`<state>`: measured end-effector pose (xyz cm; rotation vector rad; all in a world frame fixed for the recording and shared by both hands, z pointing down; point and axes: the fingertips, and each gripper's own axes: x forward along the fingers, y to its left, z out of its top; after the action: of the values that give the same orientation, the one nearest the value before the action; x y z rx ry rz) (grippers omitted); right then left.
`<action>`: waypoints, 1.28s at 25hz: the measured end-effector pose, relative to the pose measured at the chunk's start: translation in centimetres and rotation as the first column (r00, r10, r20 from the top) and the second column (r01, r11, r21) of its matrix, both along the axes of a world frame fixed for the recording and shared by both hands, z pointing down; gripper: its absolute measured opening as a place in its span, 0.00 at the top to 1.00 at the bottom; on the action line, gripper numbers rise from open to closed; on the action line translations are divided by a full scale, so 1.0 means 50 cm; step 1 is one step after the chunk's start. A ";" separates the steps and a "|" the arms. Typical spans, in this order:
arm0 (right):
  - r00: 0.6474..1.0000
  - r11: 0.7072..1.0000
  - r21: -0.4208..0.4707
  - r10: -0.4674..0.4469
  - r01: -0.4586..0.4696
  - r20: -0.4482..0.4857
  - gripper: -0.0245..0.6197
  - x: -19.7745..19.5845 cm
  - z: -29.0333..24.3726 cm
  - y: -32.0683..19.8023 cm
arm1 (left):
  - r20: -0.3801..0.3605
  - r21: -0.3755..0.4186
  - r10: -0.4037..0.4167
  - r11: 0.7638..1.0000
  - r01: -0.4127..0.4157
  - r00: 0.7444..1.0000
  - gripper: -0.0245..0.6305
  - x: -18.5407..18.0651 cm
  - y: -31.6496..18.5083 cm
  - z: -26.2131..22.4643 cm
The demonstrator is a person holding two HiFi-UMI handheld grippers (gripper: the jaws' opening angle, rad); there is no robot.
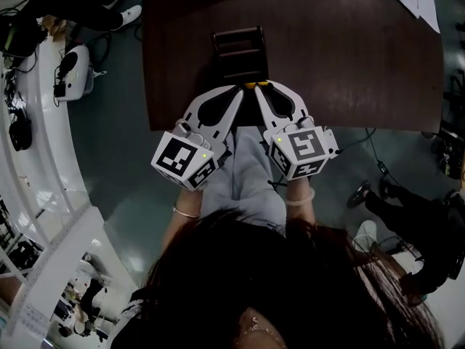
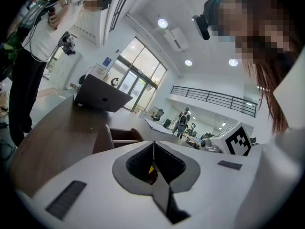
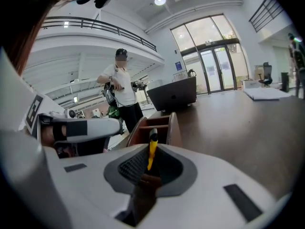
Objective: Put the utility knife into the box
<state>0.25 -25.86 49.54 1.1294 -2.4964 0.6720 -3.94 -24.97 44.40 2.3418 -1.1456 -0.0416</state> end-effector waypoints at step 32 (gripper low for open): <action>0.999 0.986 0.162 0.034 -0.039 0.029 0.90 0.011 -0.144 -0.024 | -0.004 0.076 0.062 0.995 -0.062 0.998 0.96 0.004 -0.014 -0.072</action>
<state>0.81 -27.07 42.31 1.2331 -2.5982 0.5031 -3.75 -25.65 40.81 2.4407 -1.0853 -0.0717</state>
